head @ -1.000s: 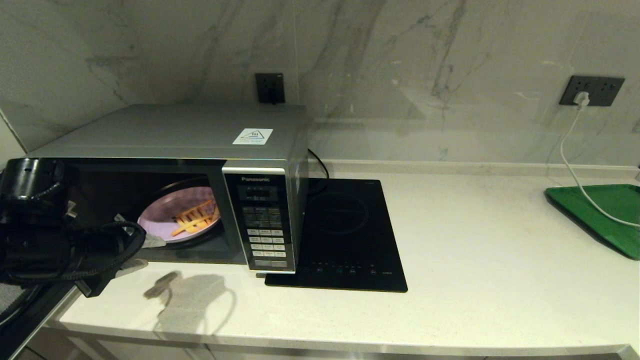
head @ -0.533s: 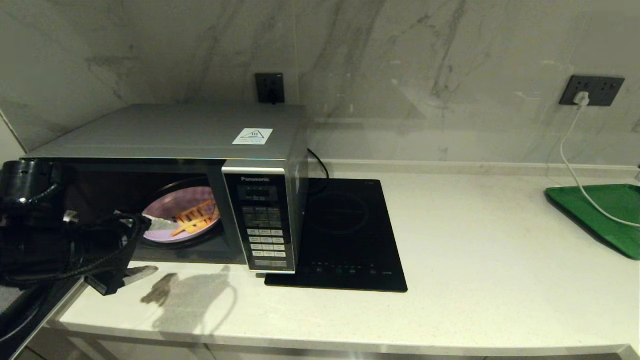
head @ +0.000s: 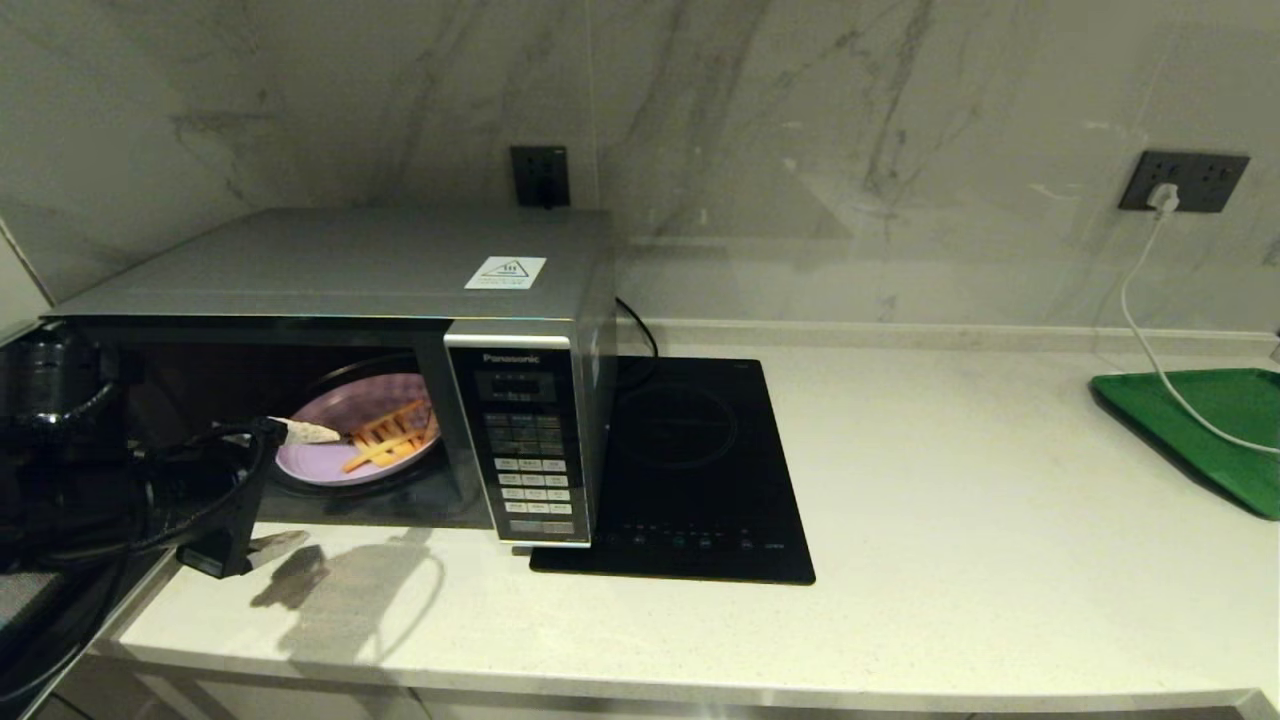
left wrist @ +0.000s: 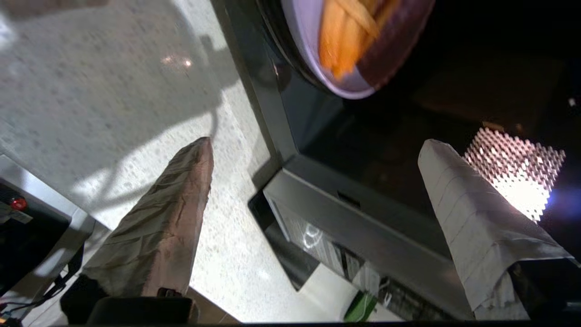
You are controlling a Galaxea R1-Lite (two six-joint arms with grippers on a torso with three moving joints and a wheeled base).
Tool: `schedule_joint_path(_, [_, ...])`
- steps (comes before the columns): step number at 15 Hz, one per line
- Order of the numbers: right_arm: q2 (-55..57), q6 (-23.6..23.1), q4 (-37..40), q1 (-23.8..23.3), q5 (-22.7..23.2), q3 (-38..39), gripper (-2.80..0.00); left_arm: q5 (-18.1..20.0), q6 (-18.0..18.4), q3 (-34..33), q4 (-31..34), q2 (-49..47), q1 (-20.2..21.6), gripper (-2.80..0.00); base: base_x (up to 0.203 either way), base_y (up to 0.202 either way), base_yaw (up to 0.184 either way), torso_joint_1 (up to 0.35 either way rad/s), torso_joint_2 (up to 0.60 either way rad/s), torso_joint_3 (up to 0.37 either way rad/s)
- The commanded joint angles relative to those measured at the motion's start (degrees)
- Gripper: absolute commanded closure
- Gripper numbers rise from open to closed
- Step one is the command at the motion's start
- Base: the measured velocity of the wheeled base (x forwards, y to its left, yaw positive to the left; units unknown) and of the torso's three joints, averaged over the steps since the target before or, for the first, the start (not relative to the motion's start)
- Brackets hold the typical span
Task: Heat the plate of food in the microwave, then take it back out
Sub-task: Take the plate out of the microwave
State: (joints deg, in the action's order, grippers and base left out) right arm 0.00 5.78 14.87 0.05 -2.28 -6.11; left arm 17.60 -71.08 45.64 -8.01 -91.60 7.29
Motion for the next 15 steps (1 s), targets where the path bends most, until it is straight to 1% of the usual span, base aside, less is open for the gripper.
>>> schedule_joint_path(1, [0.09, 0.02, 0.07, 0.04, -0.01, 0.04, 0.0, 0.11, -0.25, 0.54, -0.09, -2.75, 2.21, -2.8, 0.0, 0.0, 0.0, 0.0, 0.0, 0.0])
schedule_joint_path(5, [0.09, 0.02, 0.07, 0.04, -0.01, 0.03, 0.0, -0.18, 0.24, 2.7, -0.25, -6.59, 2.64, -2.8, 0.0, 0.0, 0.0, 0.0, 0.0, 0.0])
schedule_joint_path(9, [0.09, 0.02, 0.07, 0.04, -0.01, -0.04, 0.0, -0.53, 0.51, 2.96, -0.34, -8.49, 2.64, -2.8, 0.0, 0.0, 0.0, 0.0, 0.0, 0.0])
schedule_joint_path(12, [0.09, 0.02, 0.07, 0.04, -0.01, -0.04, 0.0, -3.49, 1.84, 3.17, -1.88, -12.57, 2.58, -2.8, 0.0, 0.0, 0.0, 0.0, 0.0, 0.0])
schedule_joint_path(15, [0.09, 0.02, 0.07, 0.04, -0.01, 0.03, 0.0, -3.89, 2.26, 3.32, -3.06, -13.87, 2.55, -2.8, 0.0, 0.0, 0.0, 0.0, 0.0, 0.0])
